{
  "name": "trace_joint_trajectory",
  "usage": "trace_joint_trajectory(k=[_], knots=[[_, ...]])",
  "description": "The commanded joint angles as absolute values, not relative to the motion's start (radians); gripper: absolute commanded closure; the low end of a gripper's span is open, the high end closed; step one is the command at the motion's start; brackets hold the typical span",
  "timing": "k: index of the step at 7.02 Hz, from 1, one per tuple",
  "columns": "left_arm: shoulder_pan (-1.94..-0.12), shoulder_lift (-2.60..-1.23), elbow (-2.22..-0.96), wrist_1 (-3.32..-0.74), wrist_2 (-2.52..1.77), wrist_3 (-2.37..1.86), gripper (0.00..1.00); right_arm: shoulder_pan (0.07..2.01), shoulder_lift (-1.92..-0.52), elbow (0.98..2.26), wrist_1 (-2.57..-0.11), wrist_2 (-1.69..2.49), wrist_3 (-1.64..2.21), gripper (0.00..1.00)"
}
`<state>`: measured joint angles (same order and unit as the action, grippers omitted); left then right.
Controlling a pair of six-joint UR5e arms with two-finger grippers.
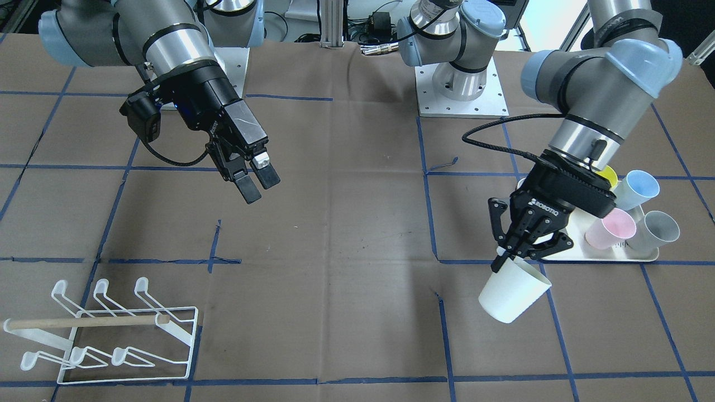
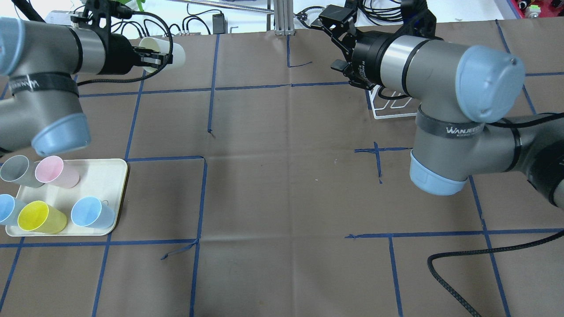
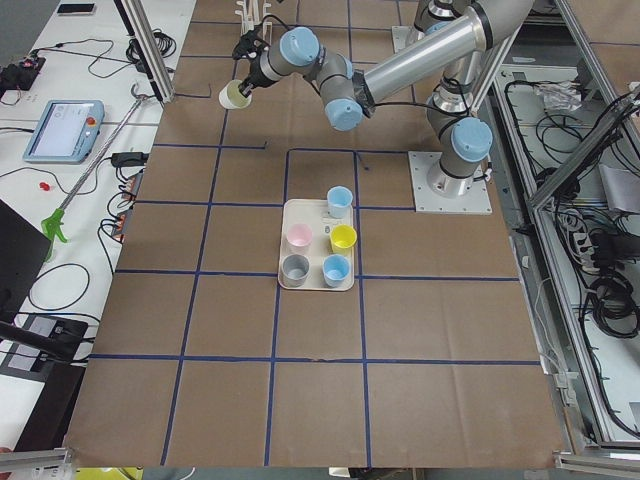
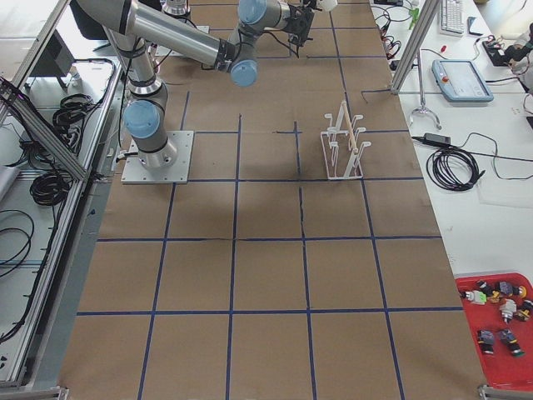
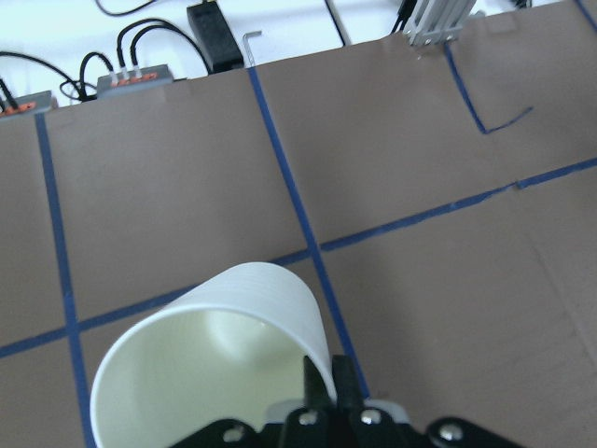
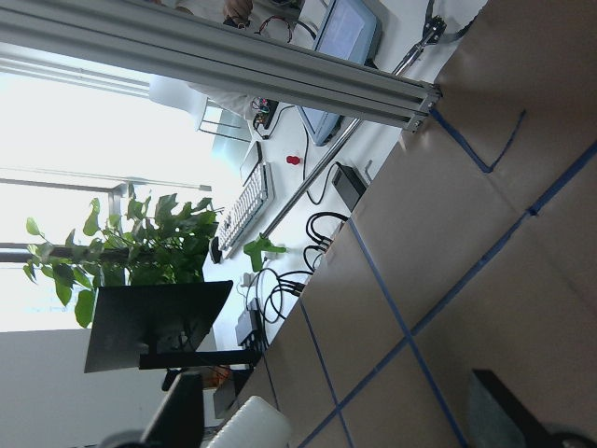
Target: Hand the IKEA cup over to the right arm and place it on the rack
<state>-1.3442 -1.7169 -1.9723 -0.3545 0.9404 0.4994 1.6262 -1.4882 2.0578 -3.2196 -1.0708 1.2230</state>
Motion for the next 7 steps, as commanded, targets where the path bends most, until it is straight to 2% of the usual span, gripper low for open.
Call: trace_joint_trajectory(k=[1, 4, 7], knots=[[-1.394, -1.736, -2.133, 0.034, 0.739, 0.485, 1.00, 1.647, -1.386, 2.086, -3.483, -1.069, 1.537, 0.01], [-1.462, -1.808, -2.189, 0.346, 0.497, 0.415, 1.00, 1.681, -1.192, 2.088, -3.895, -1.092, 1.671, 0.01], [-1.479, -1.822, -2.186, 0.348, 0.497, 0.385, 1.00, 1.701, -1.187, 2.103, -3.889, -1.088, 1.675, 0.00]])
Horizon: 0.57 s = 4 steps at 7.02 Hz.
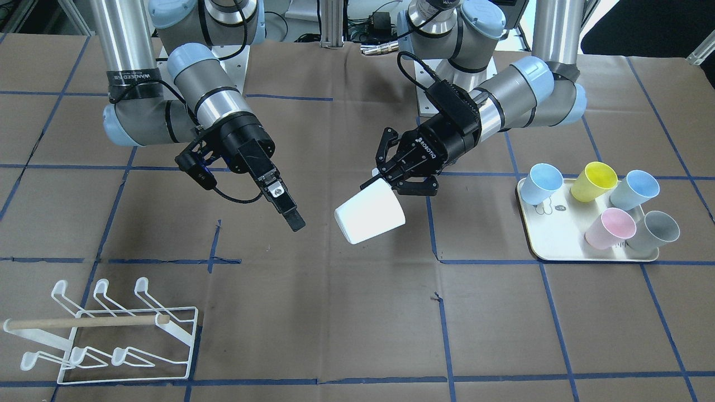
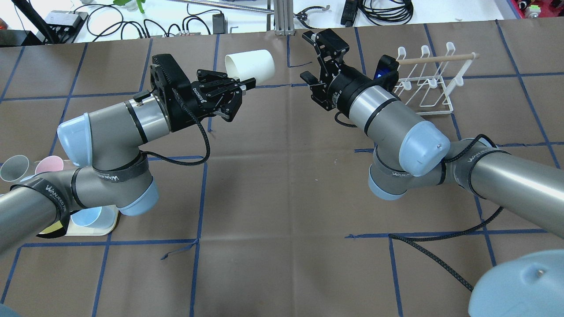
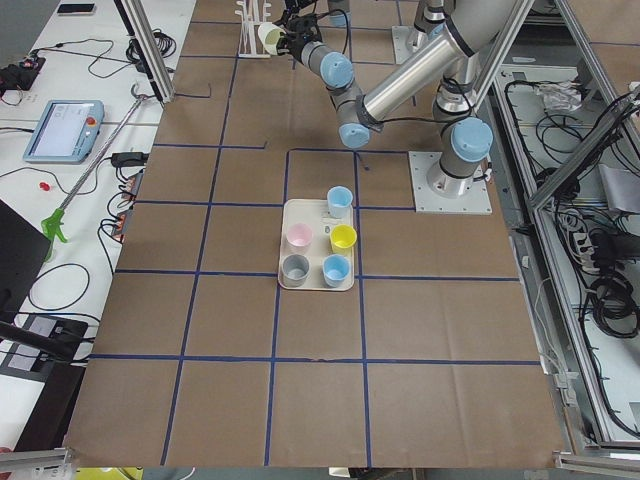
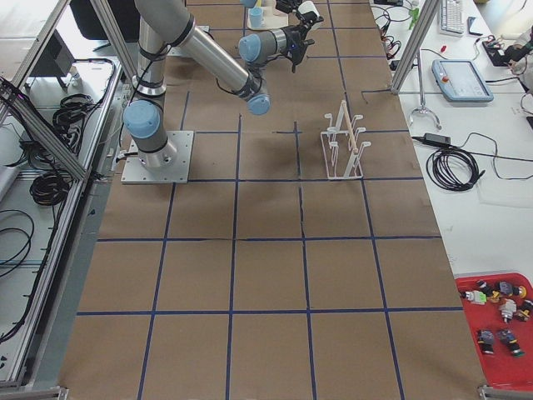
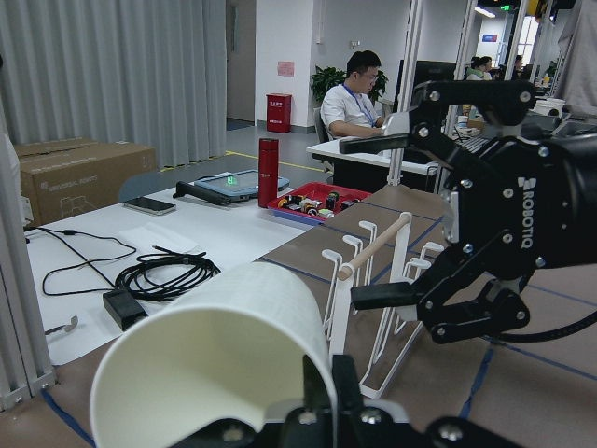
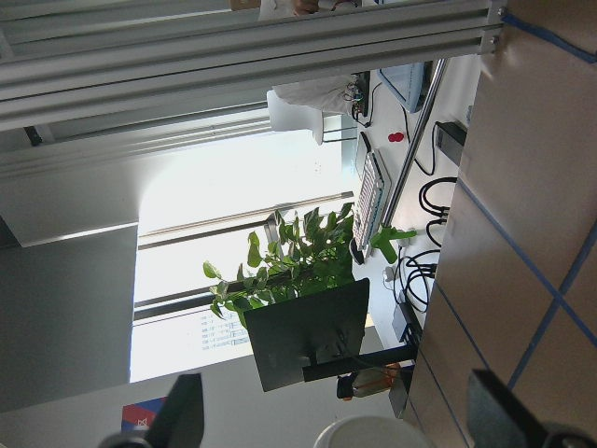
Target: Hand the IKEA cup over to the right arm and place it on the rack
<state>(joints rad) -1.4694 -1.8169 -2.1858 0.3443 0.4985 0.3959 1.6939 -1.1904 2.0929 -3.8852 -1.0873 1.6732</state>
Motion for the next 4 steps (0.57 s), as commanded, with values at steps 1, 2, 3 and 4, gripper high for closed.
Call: trace_joint_trajectory(k=[1, 2, 3, 4], knots=[[-1.508, -1.822, -2.183, 0.353, 0.515, 0.341, 1.00, 1.716, -1.187, 2.121, -3.889, -1.091, 1.675, 0.00], [-1.517, -1.824, -2.183, 0.356, 0.538, 0.339, 1.00, 1.724, -1.178, 2.126, -3.889, -1.092, 1.675, 0.00], [-1.522, -1.830, -2.183, 0.360, 0.560, 0.337, 1.00, 1.727, -1.167, 2.128, -3.889, -1.095, 1.675, 0.00], [-1.522, -1.844, -2.183, 0.377, 0.563, 0.334, 1.00, 1.732, -1.167, 2.126, -3.887, -1.097, 1.677, 0.00]])
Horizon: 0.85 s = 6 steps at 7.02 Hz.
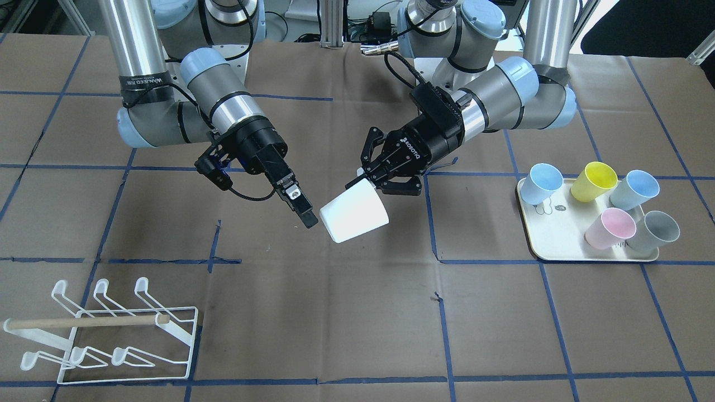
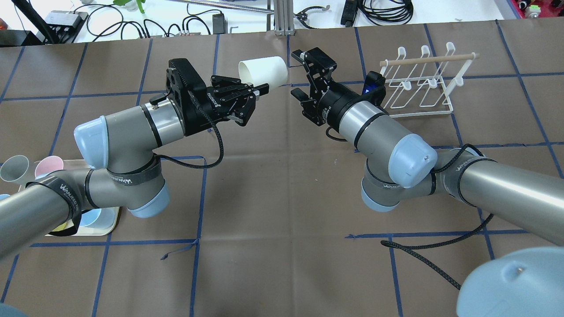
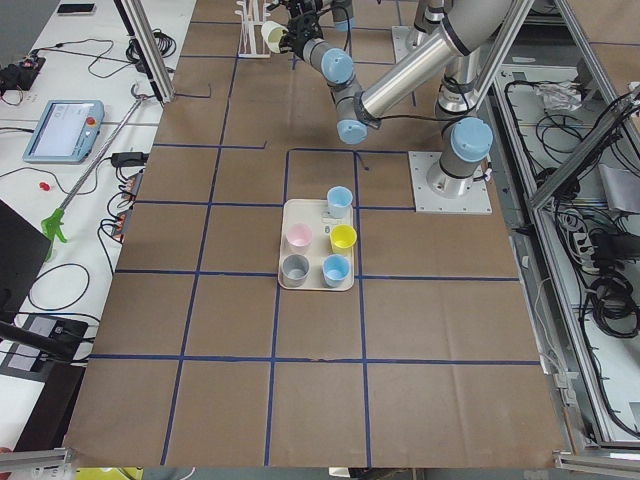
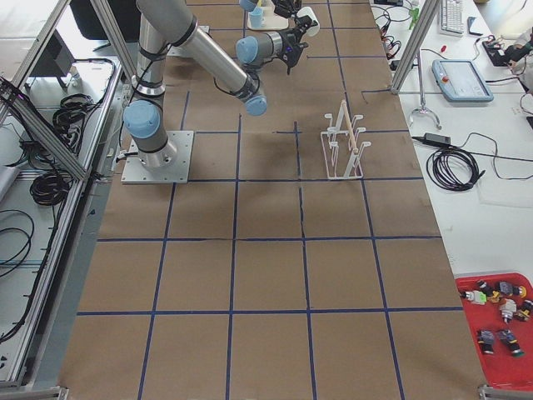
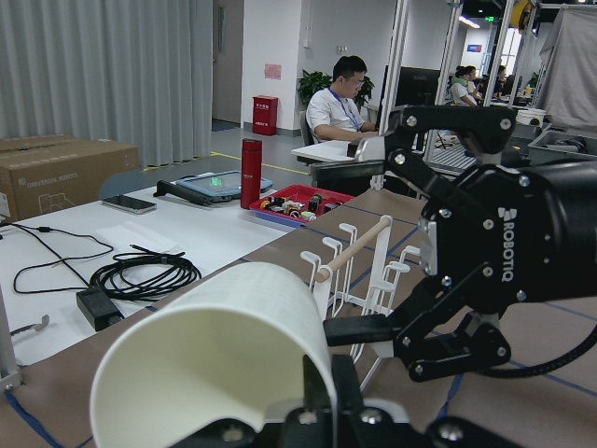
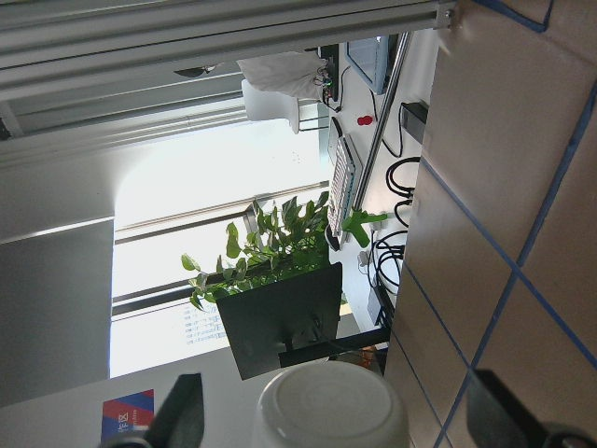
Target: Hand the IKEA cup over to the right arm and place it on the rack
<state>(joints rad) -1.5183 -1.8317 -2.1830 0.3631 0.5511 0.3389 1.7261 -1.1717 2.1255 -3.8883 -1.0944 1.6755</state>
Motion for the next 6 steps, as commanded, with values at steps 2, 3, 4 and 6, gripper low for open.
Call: trace_joint_trajectory(k=[2, 3, 4, 6], knots=[[-1.523, -1.859, -2.183, 0.400, 0.561, 0.334, 1.00, 1.761, -1.166, 2.117, -3.846, -1.132, 1.678, 0.00], [-1.525, -1.859, -2.183, 0.400, 0.561, 0.334, 1.00, 1.775, -1.163, 2.115, -3.846, -1.158, 1.709, 0.00], [-1.532, -1.859, -2.183, 0.400, 0.563, 0.334, 1.00, 1.778, -1.161, 2.112, -3.846, -1.158, 1.729, 0.00], [-1.534, -1.859, -2.181, 0.402, 0.565, 0.327, 1.00, 1.795, -1.161, 2.086, -3.803, -1.161, 1.730, 0.00]])
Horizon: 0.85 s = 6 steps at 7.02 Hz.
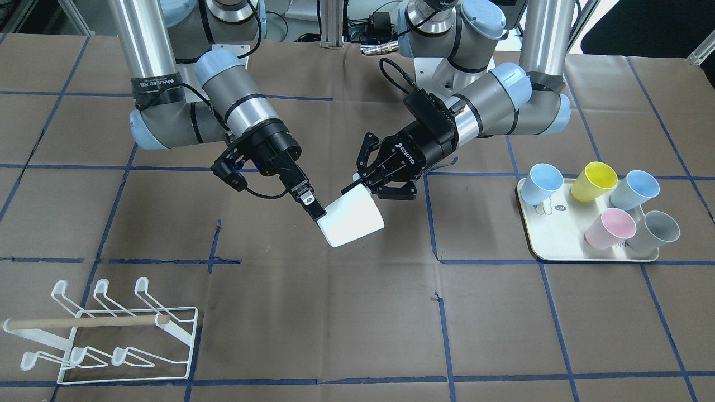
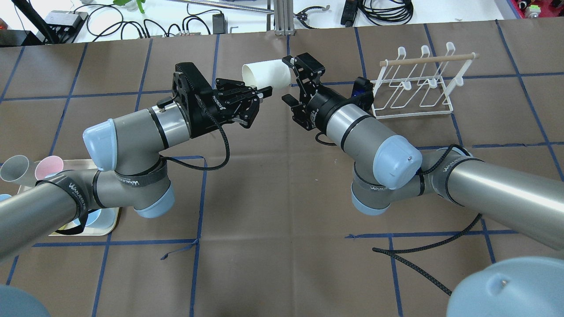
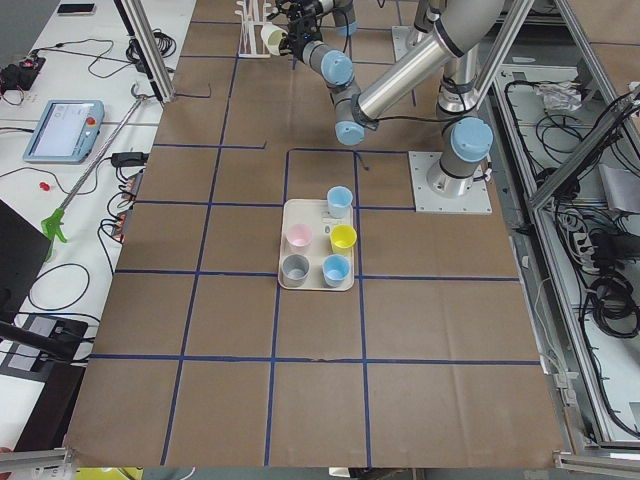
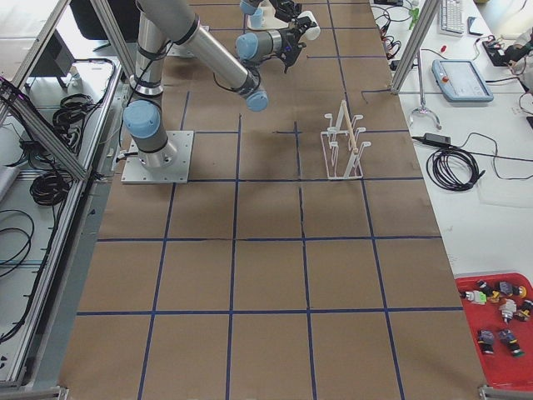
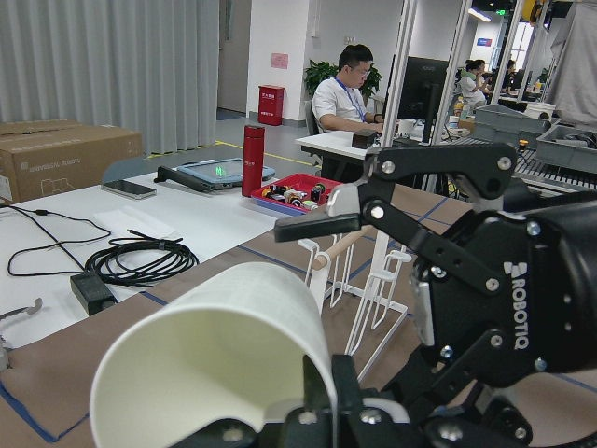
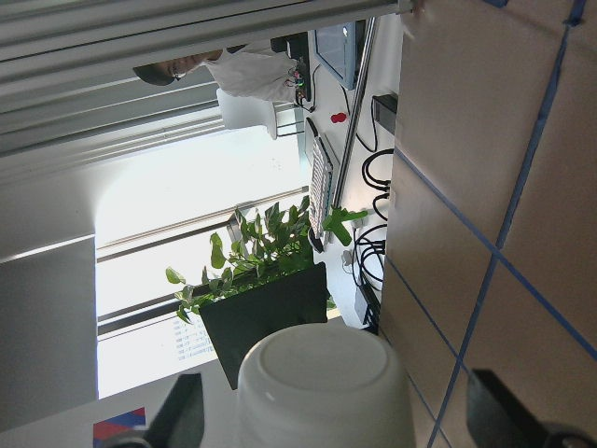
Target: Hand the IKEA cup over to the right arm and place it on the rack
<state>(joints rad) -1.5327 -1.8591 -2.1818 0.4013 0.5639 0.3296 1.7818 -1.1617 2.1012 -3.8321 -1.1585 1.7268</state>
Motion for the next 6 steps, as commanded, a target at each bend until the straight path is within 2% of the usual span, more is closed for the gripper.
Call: trace_joint_trajectory(k=[1, 6], knots=[[-1.534, -1.859, -2.181, 0.402, 0.565, 0.327, 1.00, 1.799, -1.161, 2.074, -3.797, -1.178, 1.730, 0.00], [-1.535, -1.859, -2.181, 0.403, 0.563, 0.327, 1.00, 1.831, -1.120, 2.022, -3.767, -1.192, 1.730, 0.00]])
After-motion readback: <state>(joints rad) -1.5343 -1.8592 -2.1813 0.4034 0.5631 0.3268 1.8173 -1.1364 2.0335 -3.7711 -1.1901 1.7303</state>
